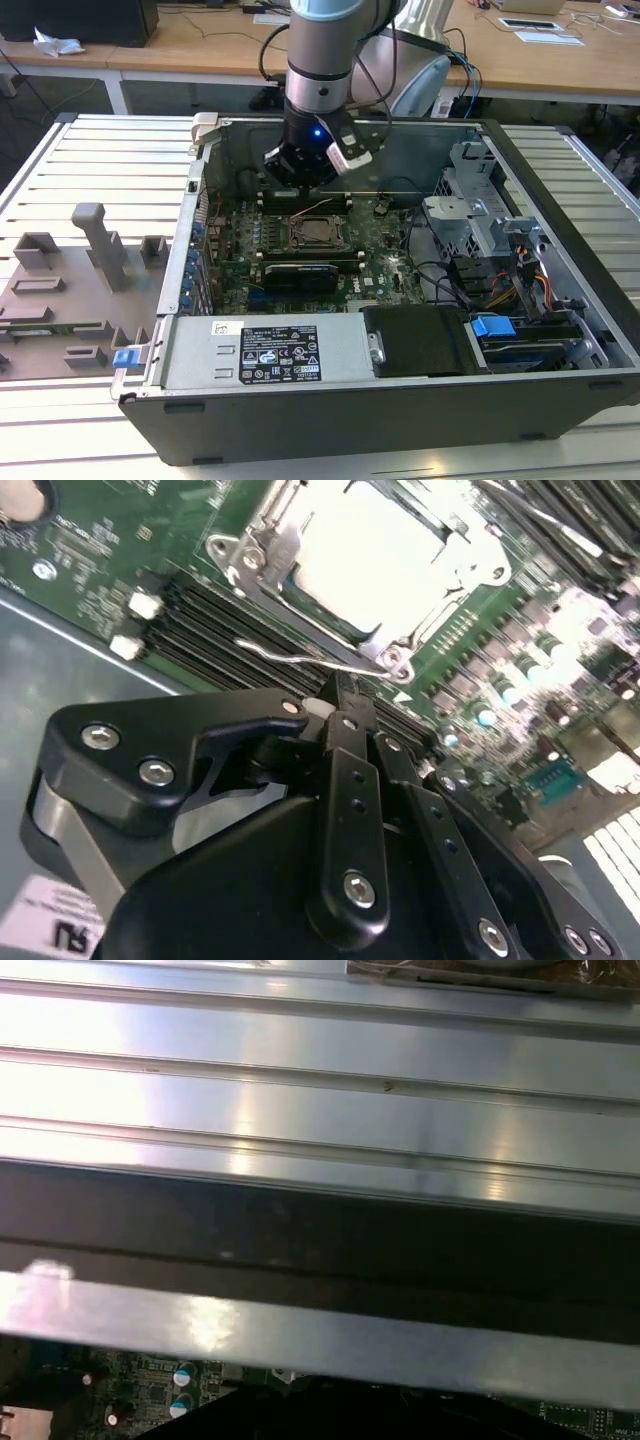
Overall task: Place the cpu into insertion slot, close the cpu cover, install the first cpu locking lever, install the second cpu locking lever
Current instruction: 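Install the first cpu locking lever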
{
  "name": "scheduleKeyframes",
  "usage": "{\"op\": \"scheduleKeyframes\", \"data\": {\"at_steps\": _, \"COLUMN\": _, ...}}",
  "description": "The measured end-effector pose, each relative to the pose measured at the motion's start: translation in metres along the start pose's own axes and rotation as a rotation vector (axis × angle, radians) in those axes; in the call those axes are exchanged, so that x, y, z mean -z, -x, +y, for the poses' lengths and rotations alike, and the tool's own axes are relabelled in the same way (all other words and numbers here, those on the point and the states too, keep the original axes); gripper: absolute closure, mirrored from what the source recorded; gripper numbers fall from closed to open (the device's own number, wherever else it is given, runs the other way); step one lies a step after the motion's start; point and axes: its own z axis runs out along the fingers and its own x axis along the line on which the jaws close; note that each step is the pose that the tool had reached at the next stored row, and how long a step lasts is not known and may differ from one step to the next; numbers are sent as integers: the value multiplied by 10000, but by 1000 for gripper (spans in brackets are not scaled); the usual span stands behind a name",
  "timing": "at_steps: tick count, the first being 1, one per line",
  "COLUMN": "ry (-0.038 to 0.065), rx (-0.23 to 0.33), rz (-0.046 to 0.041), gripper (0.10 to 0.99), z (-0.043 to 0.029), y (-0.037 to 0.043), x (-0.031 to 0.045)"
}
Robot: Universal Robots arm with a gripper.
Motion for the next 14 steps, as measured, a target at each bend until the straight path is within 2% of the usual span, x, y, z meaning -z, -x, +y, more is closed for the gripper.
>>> {"op": "scheduleKeyframes", "data": {"at_steps": 5, "ry": 53, "rx": 2, "rz": 40, "gripper": 980, "z": -18, "y": 143, "x": -59}}
{"op": "scheduleKeyframes", "data": {"at_steps": 14, "ry": 200, "rx": -16, "rz": 85, "gripper": 980, "z": -39, "y": 277, "x": -138}}
